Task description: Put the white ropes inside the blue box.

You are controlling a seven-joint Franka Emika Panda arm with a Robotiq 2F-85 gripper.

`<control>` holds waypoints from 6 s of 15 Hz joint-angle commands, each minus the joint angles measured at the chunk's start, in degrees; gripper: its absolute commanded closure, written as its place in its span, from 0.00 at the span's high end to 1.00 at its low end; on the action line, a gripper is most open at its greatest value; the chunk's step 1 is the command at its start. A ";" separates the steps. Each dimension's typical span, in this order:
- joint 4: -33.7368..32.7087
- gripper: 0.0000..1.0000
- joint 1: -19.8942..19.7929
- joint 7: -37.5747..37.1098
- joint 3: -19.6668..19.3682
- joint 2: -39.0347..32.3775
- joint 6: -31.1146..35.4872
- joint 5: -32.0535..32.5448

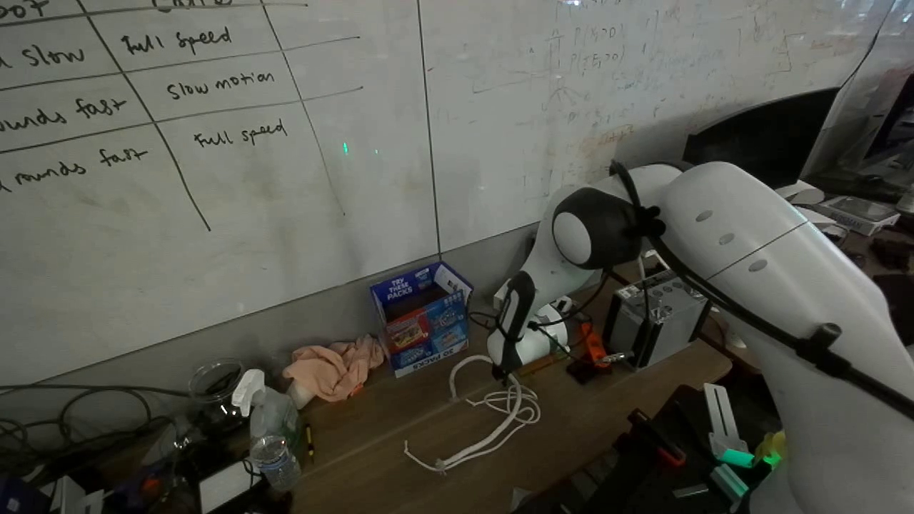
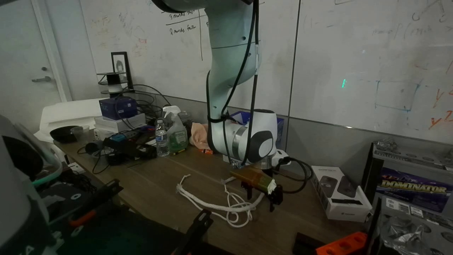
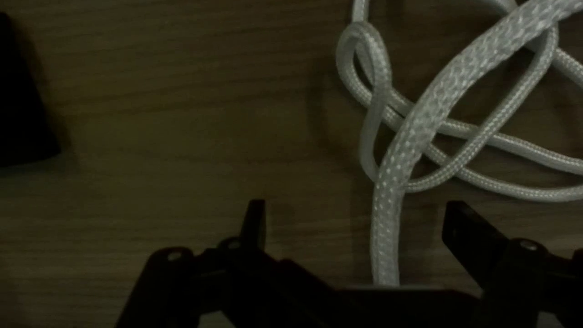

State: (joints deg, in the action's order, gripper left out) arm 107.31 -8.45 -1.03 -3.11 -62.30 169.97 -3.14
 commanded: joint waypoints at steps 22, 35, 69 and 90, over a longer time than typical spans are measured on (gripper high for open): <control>-1.15 0.03 3.65 -3.18 -2.77 2.26 -5.78 -0.07; -7.86 0.03 11.06 -8.68 -2.91 26.14 -34.26 2.96; -60.04 0.03 19.62 -84.85 -12.95 14.72 -69.55 19.08; -64.58 0.11 16.92 -80.71 -5.35 3.19 -69.50 11.81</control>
State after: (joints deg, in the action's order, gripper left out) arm 46.74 9.55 -84.22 -9.83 -56.99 101.49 10.14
